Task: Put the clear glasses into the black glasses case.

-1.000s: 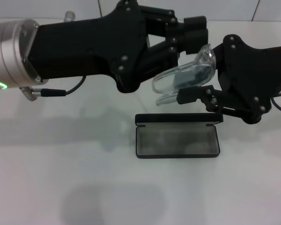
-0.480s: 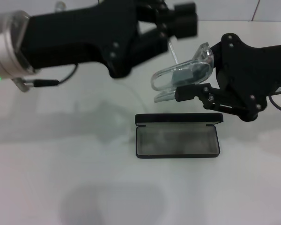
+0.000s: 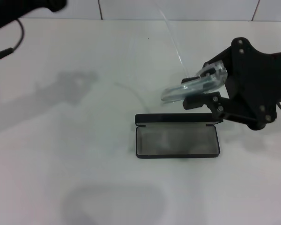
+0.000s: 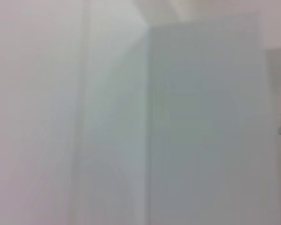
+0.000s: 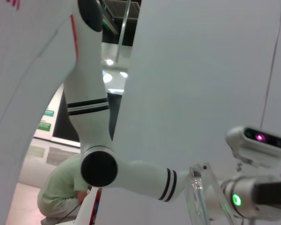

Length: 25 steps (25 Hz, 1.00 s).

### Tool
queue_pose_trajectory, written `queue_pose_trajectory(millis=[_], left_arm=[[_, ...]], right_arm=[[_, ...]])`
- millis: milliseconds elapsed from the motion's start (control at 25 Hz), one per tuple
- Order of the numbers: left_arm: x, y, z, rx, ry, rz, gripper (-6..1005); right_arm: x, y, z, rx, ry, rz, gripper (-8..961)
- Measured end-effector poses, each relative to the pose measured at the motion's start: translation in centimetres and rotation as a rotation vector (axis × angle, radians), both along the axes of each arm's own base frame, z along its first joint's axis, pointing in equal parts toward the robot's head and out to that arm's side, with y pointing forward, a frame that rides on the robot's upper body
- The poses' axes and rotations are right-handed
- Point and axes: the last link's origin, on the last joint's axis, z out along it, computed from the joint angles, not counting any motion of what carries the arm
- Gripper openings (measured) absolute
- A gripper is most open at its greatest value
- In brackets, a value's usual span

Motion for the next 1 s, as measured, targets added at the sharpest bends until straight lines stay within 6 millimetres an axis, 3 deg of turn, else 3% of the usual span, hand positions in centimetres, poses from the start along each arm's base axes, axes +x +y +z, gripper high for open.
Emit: queue_pose_trajectory(millis=[240,560,760,1000], left_arm=[[-1.7,1.6,0.4,0.036,-0.056,0.112,129],[-0.3,3.3,-2.7,-0.124,0.047,0.121,129],[1.3,2.6,-4.0,-0.216,0.064,0.039,129],[3.5,0.8,-3.9,-0.301,0.03,-0.134,129]], right_arm=[[-0.1,-0.6,0.2,-0.023,0.003,0.041,118],[-0.7,-1.2,0.8,-0.044,0.039,0.098,120],[-0.7,-1.0,0.8,-0.034,0.044,0.091,122],[-0.6,-0.8,0.7,-0.019,0.044,0.074,123]])
